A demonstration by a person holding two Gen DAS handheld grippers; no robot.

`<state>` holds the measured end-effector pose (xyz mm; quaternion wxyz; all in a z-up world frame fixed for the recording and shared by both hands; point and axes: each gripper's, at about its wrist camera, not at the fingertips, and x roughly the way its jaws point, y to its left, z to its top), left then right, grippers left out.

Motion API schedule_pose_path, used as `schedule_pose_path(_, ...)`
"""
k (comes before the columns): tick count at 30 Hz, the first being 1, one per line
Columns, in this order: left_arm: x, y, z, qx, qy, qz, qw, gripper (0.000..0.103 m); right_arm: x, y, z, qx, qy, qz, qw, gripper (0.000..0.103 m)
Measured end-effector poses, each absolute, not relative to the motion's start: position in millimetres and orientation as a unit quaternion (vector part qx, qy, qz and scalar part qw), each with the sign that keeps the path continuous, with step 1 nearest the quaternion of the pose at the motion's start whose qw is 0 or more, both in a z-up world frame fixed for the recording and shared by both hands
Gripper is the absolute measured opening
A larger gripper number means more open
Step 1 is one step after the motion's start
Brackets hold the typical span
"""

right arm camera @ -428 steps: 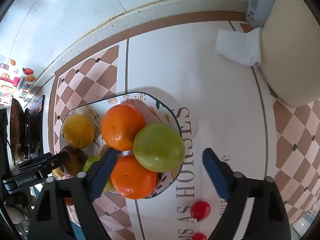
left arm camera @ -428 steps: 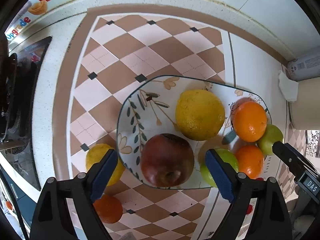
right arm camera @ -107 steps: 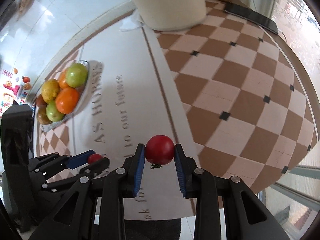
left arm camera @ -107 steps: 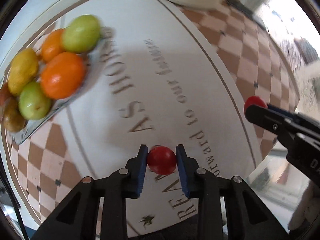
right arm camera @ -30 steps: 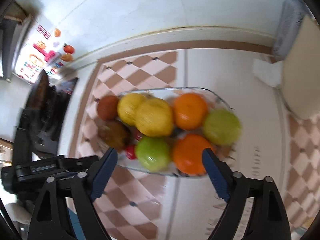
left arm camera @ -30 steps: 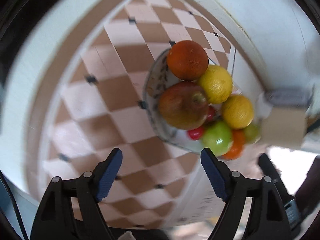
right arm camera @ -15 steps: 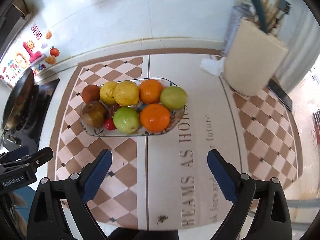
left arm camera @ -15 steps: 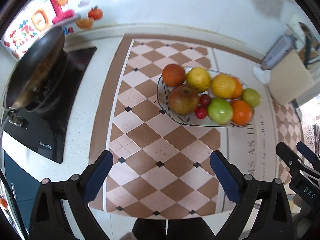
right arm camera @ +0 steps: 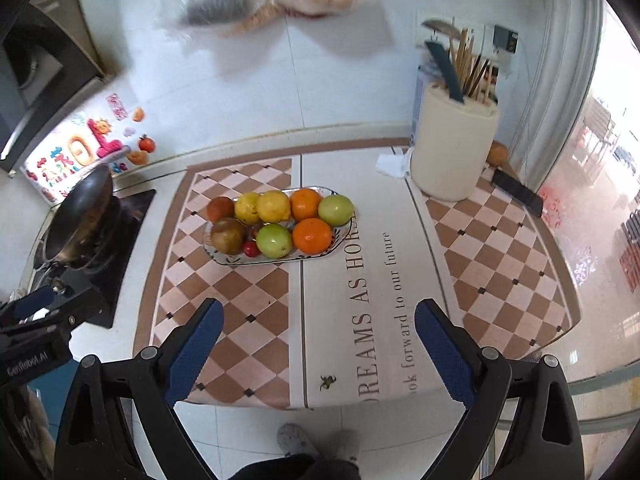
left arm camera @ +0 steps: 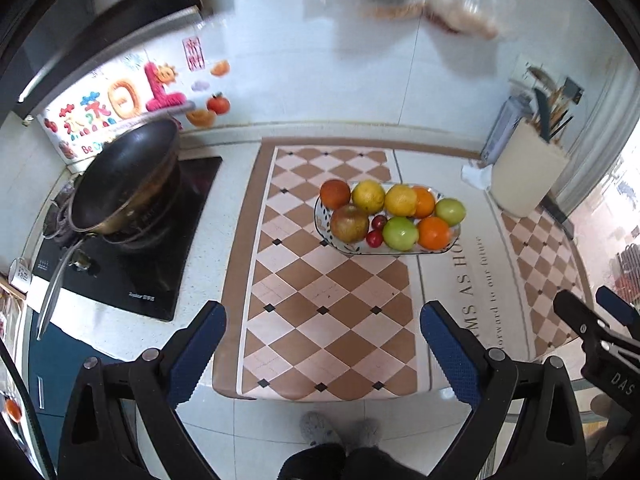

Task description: Organize fruits

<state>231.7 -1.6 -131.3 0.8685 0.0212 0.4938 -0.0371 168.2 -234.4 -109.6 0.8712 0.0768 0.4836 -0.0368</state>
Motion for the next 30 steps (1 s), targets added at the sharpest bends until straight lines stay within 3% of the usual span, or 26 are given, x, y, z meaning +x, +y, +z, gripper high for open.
schedule_pose_path(18, 135, -9, -60, 0.009, 0.442, -0.038, 0.896, 0.100, 73, -230, -14, 0.067, 0.424, 0.017, 0.903, 0.099)
schedule_pose_path(30, 120, -12, -48, 0.005, 0.419, -0.025, 0.907, 0.100, 60, -231, -3, 0.066, 0.419, 0.022, 0.905, 0.099)
